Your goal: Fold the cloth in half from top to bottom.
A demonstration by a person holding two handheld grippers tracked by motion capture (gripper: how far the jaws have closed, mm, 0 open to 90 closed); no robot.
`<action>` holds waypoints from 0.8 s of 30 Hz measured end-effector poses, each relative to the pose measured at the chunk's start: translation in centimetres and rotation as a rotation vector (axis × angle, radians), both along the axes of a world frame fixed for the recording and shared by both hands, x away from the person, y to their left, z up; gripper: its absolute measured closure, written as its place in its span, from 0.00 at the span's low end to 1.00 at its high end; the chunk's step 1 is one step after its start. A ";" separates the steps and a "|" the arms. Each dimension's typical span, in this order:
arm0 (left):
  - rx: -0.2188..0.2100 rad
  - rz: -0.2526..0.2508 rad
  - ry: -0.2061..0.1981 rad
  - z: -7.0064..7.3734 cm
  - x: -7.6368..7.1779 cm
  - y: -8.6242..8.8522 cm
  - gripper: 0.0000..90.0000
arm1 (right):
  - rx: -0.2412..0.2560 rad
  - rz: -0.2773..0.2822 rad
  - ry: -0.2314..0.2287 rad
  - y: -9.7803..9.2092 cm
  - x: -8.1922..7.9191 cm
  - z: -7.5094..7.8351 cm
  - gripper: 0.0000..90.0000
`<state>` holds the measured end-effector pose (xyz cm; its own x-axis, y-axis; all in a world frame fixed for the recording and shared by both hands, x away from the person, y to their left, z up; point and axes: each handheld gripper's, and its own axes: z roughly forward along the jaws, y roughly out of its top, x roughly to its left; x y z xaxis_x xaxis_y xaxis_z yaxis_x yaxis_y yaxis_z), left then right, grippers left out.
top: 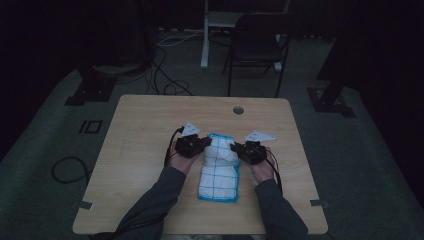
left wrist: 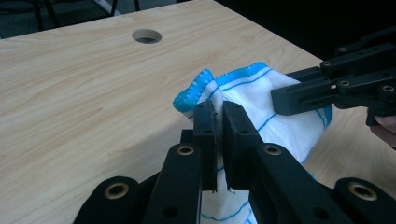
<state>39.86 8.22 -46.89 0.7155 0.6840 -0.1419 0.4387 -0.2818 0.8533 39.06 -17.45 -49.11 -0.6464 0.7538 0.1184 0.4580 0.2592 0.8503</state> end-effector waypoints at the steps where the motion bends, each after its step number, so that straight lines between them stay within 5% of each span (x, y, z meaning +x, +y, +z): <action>1: -0.006 -0.004 0.000 0.0 -0.3 0.1 0.95 | -0.004 0.000 -0.005 0.0 -0.2 0.0 0.92; 24: -0.036 -0.040 0.003 -1.2 -4.5 1.3 0.95 | 0.010 0.027 -0.035 0.3 -5.1 -1.3 0.91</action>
